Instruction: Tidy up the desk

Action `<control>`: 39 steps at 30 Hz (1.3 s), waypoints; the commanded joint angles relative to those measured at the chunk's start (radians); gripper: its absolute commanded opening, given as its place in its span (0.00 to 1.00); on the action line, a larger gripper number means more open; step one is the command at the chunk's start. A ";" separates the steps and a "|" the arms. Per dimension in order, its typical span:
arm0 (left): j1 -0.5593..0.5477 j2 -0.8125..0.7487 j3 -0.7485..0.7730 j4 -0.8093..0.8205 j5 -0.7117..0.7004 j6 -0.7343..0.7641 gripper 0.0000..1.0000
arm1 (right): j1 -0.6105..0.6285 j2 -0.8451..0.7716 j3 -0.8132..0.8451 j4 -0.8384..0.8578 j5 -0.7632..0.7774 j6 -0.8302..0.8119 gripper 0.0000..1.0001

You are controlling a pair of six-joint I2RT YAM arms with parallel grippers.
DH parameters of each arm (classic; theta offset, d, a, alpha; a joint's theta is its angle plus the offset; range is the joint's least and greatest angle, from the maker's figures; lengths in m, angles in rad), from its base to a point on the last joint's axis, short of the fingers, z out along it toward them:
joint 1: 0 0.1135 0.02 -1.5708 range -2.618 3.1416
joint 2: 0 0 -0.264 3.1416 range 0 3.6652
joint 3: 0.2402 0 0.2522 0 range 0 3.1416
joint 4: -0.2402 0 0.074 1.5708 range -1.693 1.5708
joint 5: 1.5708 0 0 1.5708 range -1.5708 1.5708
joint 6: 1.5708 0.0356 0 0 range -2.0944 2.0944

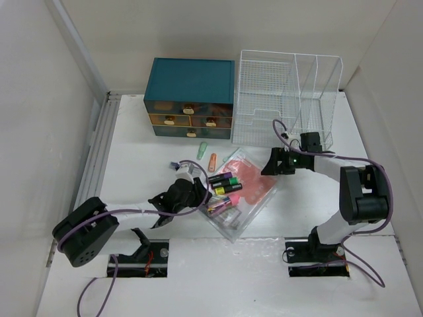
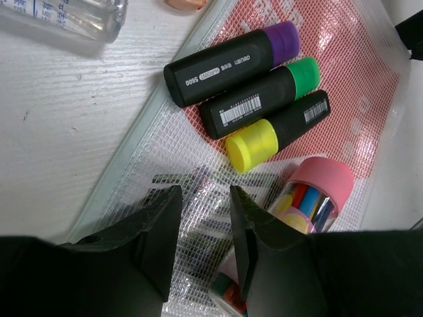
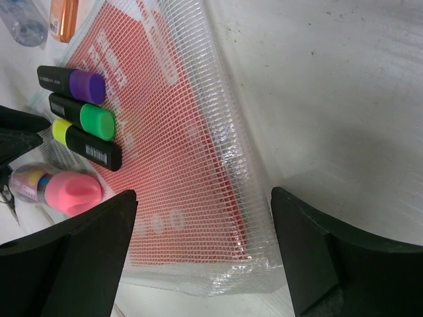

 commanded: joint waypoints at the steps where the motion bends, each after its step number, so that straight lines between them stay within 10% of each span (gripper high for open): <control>1: -0.019 0.046 0.000 -0.059 -0.007 -0.013 0.33 | 0.028 -0.013 -0.022 -0.064 0.002 -0.007 0.87; 15: -0.028 0.121 0.009 -0.009 0.030 -0.032 0.31 | 0.078 -0.022 -0.004 -0.124 -0.076 -0.064 0.77; 33: -0.037 0.193 0.040 0.031 0.048 -0.022 0.27 | 0.116 -0.044 0.024 -0.162 -0.178 -0.115 0.02; 39: -0.037 0.181 0.040 0.031 0.039 -0.022 0.33 | 0.116 -0.074 0.090 -0.200 -0.144 -0.165 0.00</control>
